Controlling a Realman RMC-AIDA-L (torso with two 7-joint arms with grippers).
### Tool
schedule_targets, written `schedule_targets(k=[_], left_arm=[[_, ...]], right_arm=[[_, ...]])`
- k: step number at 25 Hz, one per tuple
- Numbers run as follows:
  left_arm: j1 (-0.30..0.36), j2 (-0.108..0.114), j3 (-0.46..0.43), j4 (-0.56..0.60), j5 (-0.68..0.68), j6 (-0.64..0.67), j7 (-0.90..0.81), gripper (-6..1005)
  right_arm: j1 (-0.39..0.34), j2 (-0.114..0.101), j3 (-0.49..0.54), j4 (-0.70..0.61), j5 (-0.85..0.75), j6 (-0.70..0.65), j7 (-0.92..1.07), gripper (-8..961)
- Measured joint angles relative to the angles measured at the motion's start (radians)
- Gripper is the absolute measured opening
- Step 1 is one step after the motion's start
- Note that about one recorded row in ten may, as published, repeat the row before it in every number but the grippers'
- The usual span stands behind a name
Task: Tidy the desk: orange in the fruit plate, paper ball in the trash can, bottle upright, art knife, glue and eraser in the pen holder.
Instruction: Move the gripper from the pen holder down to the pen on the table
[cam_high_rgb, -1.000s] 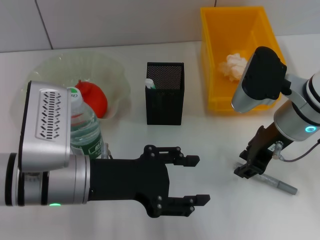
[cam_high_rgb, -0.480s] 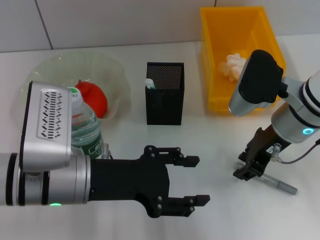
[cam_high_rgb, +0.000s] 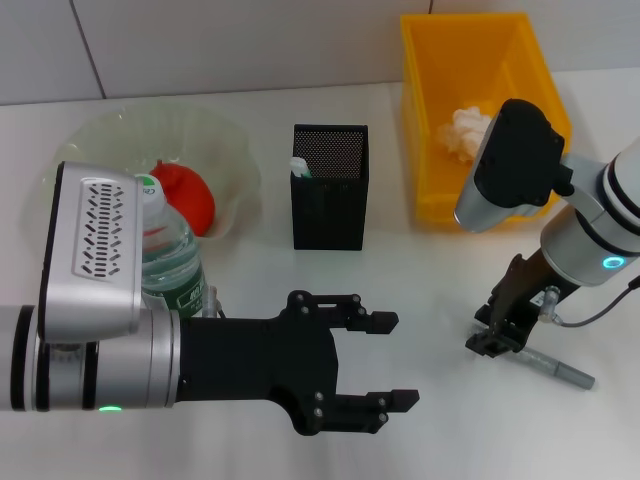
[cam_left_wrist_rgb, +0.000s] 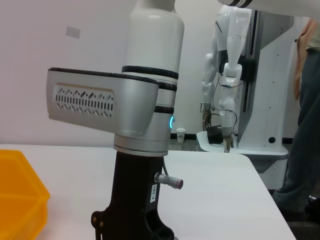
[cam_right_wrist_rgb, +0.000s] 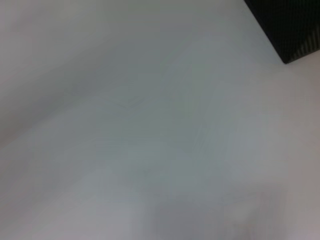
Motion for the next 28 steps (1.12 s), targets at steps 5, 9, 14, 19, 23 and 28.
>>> schedule_targets(k=[5, 9, 14, 19, 23, 28], left_arm=[[0.0, 0.0, 0.0, 0.0, 0.0, 0.0, 0.0, 697], [0.0, 0.0, 0.0, 0.0, 0.0, 0.0, 0.0, 697], [0.0, 0.0, 0.0, 0.0, 0.0, 0.0, 0.0, 697], [0.0, 0.0, 0.001, 0.0, 0.0, 0.0, 0.0, 697], [0.0, 0.0, 0.002, 0.0, 0.0, 0.002, 0.0, 697], [0.0, 0.0, 0.002, 0.0, 0.0, 0.002, 0.0, 697]], right_arm=[[0.0, 0.0, -0.006, 0.0, 0.0, 0.0, 0.001, 392], [0.0, 0.0, -0.006, 0.0, 0.0, 0.0, 0.002, 349], [0.003, 0.0, -0.006, 0.01, 0.0, 0.001, 0.005, 280], [0.012, 0.0, -0.006, 0.025, -0.003, 0.002, 0.015, 207], [0.012, 0.0, -0.003, 0.021, -0.003, 0.006, 0.021, 159], [0.009, 0.0, 0.003, 0.013, -0.003, 0.013, 0.026, 149]])
